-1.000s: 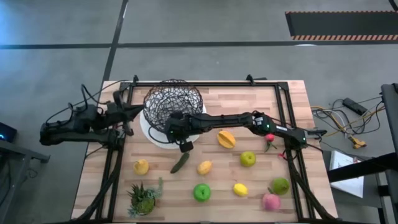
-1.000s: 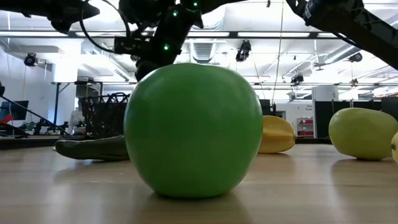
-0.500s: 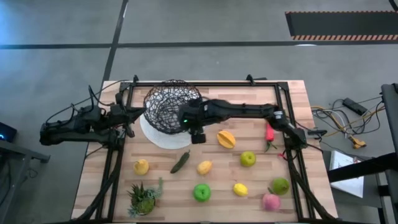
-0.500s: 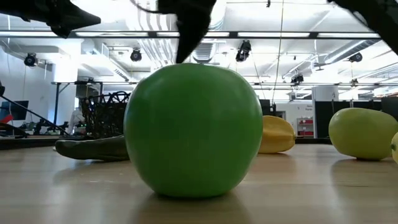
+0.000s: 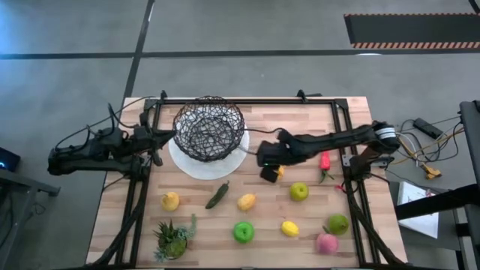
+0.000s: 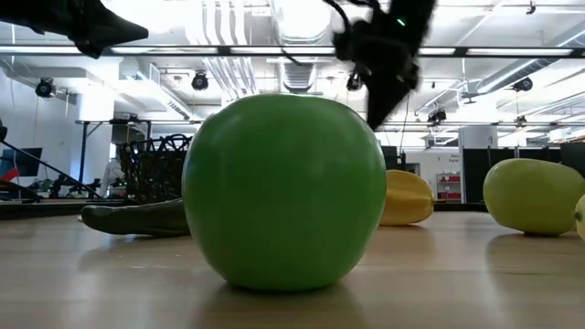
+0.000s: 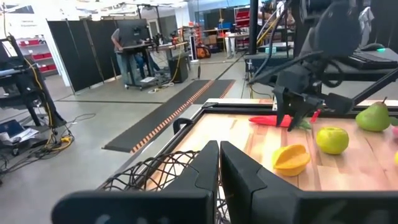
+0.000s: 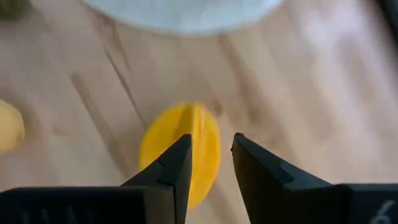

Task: Build produce basket
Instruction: Put the star fruit into the wire basket

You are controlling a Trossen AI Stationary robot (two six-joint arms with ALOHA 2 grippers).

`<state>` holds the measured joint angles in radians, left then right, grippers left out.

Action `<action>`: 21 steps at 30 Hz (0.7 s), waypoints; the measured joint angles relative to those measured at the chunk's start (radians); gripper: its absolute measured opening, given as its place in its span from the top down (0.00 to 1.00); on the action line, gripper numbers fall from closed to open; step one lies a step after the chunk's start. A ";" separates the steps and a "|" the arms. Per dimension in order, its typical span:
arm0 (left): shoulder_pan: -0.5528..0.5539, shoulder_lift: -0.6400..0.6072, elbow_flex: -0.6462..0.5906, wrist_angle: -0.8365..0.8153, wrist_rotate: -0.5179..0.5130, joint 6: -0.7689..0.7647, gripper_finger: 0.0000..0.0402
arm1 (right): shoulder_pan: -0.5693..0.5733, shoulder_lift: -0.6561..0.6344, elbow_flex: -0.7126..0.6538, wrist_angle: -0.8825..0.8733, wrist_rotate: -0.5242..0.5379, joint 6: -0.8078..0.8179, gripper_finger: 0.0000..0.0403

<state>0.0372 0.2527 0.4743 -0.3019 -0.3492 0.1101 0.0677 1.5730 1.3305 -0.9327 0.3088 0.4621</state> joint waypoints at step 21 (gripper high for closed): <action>0.000 0.000 -0.078 0.033 0.001 -0.048 1.00 | -0.009 -0.023 -0.375 0.408 -0.024 0.084 0.70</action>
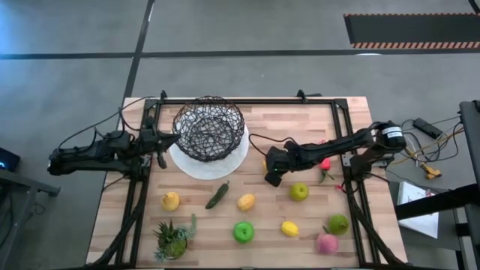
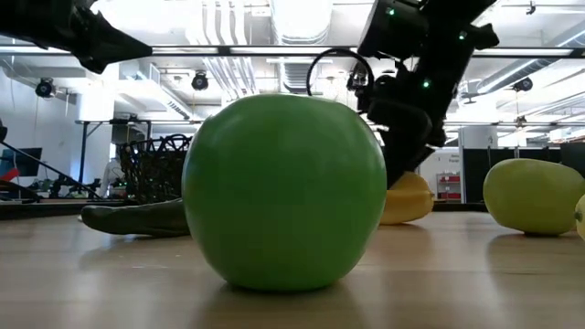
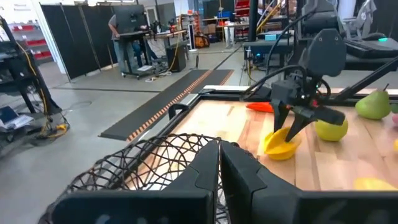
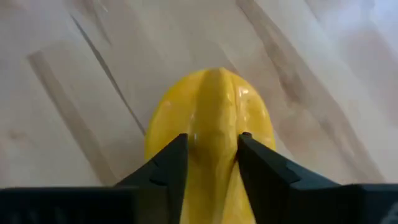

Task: Build produce basket
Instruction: Put the star fruit into the wire basket

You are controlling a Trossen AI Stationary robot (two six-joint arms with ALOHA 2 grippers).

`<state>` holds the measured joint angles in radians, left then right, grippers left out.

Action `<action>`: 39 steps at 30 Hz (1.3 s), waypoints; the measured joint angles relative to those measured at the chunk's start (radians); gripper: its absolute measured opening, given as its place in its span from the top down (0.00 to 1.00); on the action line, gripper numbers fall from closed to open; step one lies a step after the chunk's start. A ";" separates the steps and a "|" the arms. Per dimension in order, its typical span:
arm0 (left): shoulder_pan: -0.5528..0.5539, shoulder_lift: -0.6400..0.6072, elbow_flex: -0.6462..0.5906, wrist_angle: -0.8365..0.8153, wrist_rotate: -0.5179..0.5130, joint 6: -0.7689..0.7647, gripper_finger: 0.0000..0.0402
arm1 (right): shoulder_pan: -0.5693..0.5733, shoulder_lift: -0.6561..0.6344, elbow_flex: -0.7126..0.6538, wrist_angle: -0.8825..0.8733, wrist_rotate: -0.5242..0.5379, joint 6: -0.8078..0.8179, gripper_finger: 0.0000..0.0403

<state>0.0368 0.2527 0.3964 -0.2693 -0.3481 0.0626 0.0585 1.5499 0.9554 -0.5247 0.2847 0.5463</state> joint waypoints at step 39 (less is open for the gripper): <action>0.000 -0.003 -0.045 0.051 0.000 -0.006 1.00 | -0.318 0.796 1.090 0.391 -0.214 -0.677 0.89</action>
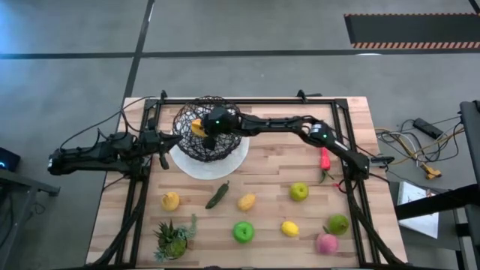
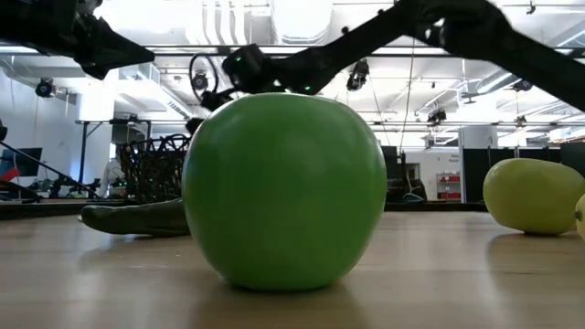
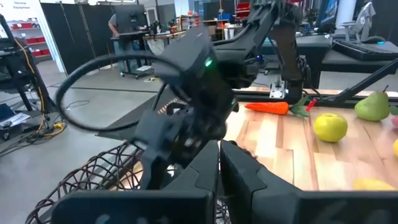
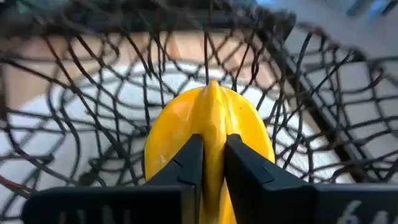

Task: Build produce basket
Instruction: Put the star fruit into the wire basket, then put the carrot into the wire basket

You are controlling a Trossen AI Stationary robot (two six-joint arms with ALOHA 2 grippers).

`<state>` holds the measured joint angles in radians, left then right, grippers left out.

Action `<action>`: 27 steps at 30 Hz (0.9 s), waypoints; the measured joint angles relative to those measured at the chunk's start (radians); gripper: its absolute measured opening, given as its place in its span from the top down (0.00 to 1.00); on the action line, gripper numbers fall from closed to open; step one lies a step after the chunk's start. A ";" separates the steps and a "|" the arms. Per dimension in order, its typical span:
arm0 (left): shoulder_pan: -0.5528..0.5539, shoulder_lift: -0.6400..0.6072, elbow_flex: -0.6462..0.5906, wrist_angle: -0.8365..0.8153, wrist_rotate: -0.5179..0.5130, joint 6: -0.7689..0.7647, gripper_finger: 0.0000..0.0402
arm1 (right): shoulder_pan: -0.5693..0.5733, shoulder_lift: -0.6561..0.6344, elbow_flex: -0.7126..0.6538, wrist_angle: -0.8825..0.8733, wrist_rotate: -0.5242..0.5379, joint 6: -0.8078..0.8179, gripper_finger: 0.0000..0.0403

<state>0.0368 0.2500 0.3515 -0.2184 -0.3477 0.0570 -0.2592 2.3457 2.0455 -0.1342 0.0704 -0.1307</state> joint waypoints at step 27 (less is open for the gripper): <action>0.000 -0.005 -0.001 0.000 0.000 -0.026 1.00 | 0.026 -0.048 0.187 -0.291 -0.003 -0.054 0.50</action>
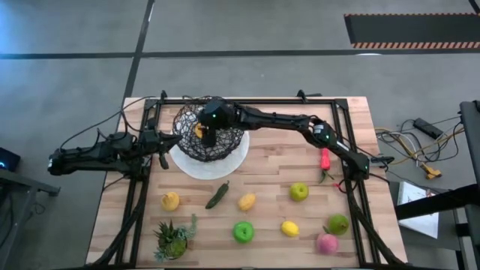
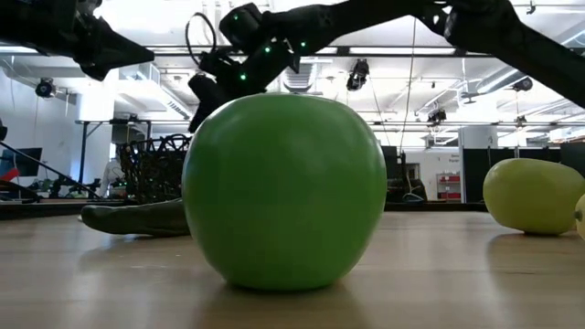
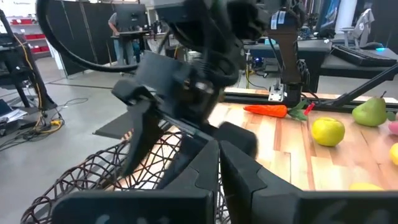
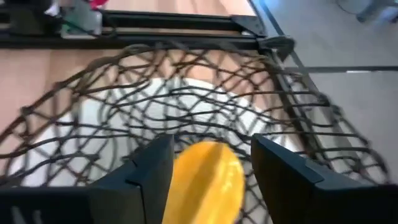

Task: Build produce basket
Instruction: Put the carrot into the wire basket

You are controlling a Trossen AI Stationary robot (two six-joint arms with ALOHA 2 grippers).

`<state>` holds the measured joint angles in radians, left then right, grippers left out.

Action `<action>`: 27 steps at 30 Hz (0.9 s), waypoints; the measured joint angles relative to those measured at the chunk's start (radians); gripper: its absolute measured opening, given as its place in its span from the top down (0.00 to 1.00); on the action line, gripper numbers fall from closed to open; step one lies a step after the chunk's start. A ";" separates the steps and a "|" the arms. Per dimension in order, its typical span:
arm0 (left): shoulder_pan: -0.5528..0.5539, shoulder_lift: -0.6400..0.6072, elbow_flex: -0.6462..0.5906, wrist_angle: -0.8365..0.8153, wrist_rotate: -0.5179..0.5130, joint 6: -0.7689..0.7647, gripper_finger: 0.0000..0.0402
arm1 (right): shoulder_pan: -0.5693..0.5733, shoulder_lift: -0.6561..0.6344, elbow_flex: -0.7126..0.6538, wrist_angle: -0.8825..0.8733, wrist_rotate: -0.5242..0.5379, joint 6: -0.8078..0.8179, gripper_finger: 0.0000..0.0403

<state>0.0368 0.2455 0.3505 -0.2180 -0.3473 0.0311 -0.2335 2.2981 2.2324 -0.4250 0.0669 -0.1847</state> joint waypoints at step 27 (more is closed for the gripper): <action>0.000 0.000 -0.018 -0.001 0.002 0.000 1.00 | 0.352 -0.840 -0.982 -0.150 0.350 0.515 0.80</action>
<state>0.0368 0.2459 0.3328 -0.2191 -0.3450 0.0311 0.1188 1.4577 1.2507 -0.5753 0.4169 0.3307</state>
